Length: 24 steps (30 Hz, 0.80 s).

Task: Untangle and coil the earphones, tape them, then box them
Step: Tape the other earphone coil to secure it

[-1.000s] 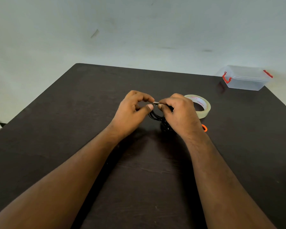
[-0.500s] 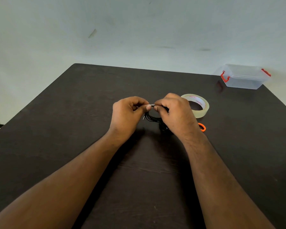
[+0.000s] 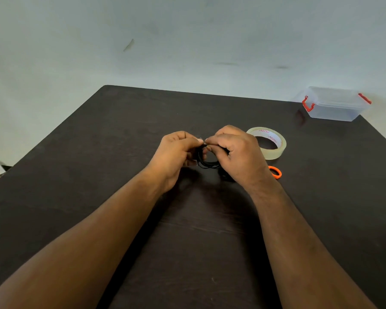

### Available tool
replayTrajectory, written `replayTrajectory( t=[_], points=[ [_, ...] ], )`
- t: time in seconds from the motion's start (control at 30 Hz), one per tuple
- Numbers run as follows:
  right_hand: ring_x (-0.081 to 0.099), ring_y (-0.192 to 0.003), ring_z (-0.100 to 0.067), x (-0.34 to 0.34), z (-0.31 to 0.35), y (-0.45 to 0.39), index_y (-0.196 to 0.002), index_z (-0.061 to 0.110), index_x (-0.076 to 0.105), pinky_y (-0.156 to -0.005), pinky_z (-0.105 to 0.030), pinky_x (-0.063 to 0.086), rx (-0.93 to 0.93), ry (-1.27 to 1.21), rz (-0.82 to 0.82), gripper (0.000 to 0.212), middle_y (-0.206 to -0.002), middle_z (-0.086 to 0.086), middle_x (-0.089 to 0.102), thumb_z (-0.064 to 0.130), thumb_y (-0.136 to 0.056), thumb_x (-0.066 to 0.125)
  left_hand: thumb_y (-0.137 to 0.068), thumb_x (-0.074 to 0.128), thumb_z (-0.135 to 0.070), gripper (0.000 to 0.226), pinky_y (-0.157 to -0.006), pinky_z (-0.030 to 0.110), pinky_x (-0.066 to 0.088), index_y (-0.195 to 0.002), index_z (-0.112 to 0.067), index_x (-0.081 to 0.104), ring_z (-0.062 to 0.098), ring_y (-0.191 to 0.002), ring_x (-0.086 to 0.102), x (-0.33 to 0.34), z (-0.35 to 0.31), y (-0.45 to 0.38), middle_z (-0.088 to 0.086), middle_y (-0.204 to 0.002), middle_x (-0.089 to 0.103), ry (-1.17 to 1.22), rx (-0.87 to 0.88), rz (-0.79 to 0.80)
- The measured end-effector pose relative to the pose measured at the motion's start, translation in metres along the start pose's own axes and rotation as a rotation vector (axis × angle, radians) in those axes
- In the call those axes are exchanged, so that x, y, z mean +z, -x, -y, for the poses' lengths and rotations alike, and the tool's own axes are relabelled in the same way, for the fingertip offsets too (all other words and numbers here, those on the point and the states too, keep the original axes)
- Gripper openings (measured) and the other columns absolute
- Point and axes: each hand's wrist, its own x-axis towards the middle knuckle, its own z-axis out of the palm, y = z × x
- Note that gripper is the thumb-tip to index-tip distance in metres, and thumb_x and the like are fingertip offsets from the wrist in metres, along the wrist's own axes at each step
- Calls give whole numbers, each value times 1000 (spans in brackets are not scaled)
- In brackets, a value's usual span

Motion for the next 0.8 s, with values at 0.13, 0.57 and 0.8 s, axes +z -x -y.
replayTrajectory(
  t=[0.13,0.57,0.8],
  points=[
    [63,-74,-15,-1,0,2,-91,1,75,-69,-16,48,-29,7,-96,11,-84,-9,67,2,-80,73,-84,67,-4,22,-65,30,49,-83,-19,51,22,-67,68,-5,-5,-1,10,-78,70,238,-146,28],
    [63,-78,-15,-2,-3,5,-88,1,75,-73,-12,48,10,-23,-152,10,-83,-9,67,1,-78,75,-99,52,-13,20,-63,25,42,-95,-9,71,9,-69,56,-2,-3,2,4,-78,67,-117,3,149],
    [60,-79,-6,-4,-7,4,-88,4,76,-74,-7,44,72,-118,-155,10,-83,-4,67,4,-78,76,-98,54,-21,28,-58,24,33,-76,-19,72,6,-64,46,-4,-6,3,-4,-76,66,-172,10,179]
  ],
)
